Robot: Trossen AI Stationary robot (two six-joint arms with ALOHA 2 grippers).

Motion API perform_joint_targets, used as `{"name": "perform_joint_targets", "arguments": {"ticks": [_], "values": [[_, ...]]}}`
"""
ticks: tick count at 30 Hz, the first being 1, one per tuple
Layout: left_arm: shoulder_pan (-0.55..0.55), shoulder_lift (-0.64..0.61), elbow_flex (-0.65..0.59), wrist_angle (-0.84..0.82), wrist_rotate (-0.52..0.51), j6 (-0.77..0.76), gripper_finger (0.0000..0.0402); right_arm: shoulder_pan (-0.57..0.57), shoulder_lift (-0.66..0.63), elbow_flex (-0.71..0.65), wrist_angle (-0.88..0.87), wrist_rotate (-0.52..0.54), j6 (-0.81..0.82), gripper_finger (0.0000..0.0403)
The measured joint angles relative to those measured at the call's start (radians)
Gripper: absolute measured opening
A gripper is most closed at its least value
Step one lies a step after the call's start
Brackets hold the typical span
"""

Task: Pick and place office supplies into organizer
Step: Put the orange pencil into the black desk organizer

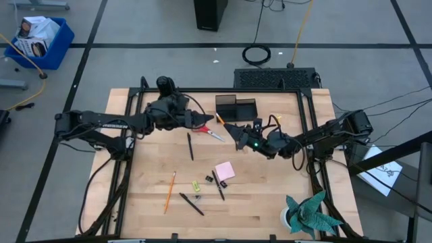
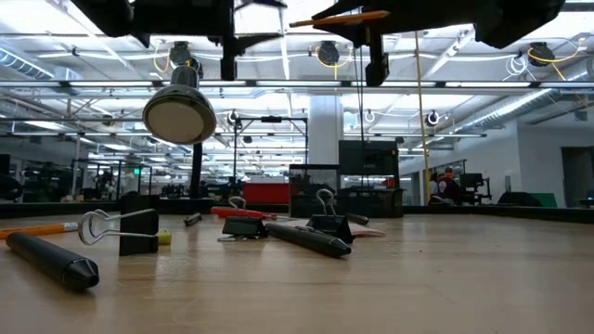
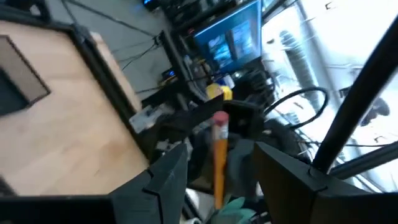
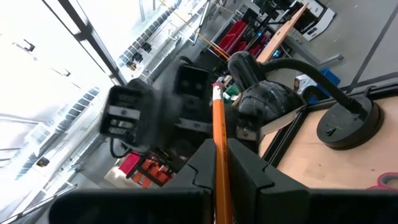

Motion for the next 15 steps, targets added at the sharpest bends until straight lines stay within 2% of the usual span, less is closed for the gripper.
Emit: {"name": "perform_joint_targets", "arguments": {"ticks": [8,15], "values": [[-0.001,0.03,0.035,-0.004,-0.008,0.019,0.0189,0.0,0.0,0.0,-0.001,0.001,0.0,0.0013],[-0.006,0.08,0.067,0.01,0.03,0.006,0.0189,-0.006,0.0,0.0,0.0,0.0,0.017,0.0013]]}}
